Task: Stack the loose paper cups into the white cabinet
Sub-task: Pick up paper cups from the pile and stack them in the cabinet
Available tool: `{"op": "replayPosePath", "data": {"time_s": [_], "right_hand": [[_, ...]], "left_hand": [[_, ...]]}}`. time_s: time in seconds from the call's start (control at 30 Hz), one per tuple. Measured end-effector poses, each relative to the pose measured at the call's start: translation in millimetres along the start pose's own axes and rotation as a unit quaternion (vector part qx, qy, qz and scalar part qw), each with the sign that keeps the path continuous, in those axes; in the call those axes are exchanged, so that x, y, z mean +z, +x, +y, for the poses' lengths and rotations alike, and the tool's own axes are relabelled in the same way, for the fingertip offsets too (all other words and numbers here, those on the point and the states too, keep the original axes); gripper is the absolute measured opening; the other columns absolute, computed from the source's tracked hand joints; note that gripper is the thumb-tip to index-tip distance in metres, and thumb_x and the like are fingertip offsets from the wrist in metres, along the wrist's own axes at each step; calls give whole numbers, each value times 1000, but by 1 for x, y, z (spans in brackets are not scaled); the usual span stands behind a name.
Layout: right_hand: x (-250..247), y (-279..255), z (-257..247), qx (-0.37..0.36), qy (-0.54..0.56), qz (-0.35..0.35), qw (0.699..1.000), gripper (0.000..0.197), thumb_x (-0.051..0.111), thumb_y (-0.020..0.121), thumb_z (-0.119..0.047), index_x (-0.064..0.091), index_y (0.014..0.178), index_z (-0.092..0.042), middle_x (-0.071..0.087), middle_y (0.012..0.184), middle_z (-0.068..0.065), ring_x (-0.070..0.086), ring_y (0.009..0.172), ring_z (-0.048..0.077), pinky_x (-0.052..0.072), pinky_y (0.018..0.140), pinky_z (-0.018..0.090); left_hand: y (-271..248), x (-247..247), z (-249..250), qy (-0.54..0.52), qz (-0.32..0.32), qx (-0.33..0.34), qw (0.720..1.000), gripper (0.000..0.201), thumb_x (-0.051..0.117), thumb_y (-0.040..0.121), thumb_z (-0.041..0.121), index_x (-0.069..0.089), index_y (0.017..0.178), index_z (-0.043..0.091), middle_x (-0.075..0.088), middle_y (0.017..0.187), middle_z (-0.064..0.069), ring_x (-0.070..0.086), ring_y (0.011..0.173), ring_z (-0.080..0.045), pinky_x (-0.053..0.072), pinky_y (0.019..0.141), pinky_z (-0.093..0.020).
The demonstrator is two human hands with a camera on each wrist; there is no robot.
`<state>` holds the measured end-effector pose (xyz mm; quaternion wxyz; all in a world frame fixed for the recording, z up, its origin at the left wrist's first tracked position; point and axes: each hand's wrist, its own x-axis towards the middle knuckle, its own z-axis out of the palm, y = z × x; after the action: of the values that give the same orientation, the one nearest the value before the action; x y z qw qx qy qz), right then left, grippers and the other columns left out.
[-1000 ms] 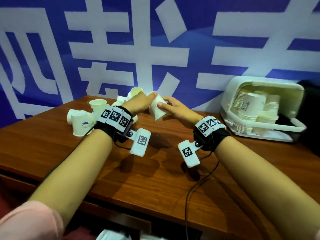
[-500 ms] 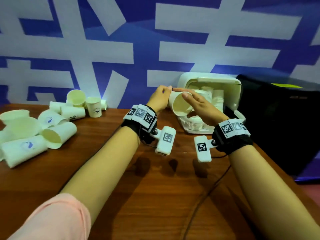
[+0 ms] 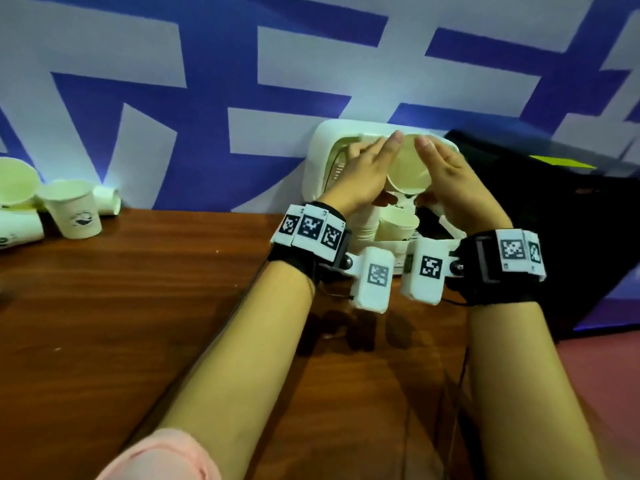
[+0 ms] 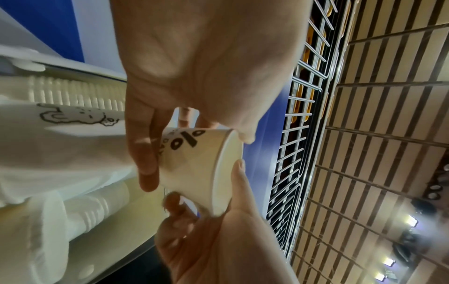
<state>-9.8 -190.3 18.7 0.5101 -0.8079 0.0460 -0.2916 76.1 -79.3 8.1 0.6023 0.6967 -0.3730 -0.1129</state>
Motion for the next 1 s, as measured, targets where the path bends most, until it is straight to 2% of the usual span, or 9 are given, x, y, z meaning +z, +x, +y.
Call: {"op": "replayPosePath", "data": {"time_s": [0.07,0.13,0.2,0.3,0.4,0.6,0.77,0.9,1.0], "right_hand": [[-6,0,7,17,-10,17,1000,26,35,104,-39,59,109,-30,64,87,-8,59,68,6,45,51,22],[-13,0,12,30,-16,27,999,28,35,104,-40,60,107,-28,62,83,-4,55,63,9,43,51,21],[-19,0,14,46,-15,35,998,34,35,104,-42,60,114,-22,61,83,1,54,61,10,42,51,19],[-21,1,15,52,-23,43,997,40,34,103,-44,59,120,-18,61,83,4,54,59,10,41,52,22],[-20,0,18,56,-43,53,996,40,31,104,-45,59,118,-19,61,86,4,54,64,11,44,54,21],[-15,0,28,101,-16,93,990,37,27,104,-44,60,95,-29,61,85,3,52,70,14,44,60,25],[-11,10,48,183,6,126,975,42,29,101,-49,60,105,-21,63,88,10,55,72,19,45,67,33],[-8,14,60,229,15,135,964,43,31,101,-48,58,109,-16,63,82,9,56,66,19,46,64,29],[-7,15,65,234,60,144,960,35,33,102,-41,58,96,-17,59,73,6,53,54,15,42,52,22]], "left_hand": [[5,3,0,-16,-31,6,999,57,32,98,54,45,140,17,38,139,-13,68,93,-25,53,55,-18],[6,6,-1,-14,-48,22,999,52,32,101,48,54,127,9,56,121,-17,70,73,-22,54,55,-22],[6,8,-2,-26,-48,21,998,46,32,103,43,58,117,8,67,103,-19,70,70,-25,56,61,-28],[6,11,-4,-34,-32,33,998,40,33,104,37,54,125,11,67,105,-19,70,80,-34,57,69,-37],[7,16,-6,-24,-25,29,999,35,32,104,32,47,128,11,62,110,-16,70,83,-31,57,63,-31],[8,30,-12,50,-10,44,998,29,33,104,24,39,129,13,60,115,-15,68,86,-30,58,77,-45],[7,34,-19,160,-14,104,982,43,37,102,14,31,144,21,56,126,-11,58,91,-16,47,67,-13],[8,37,-23,295,-27,118,948,44,40,102,15,35,145,12,36,150,-9,38,134,-22,29,105,-24],[7,41,-27,320,-35,122,939,46,41,101,15,33,145,7,24,156,-9,26,142,-24,17,113,-27]]}}
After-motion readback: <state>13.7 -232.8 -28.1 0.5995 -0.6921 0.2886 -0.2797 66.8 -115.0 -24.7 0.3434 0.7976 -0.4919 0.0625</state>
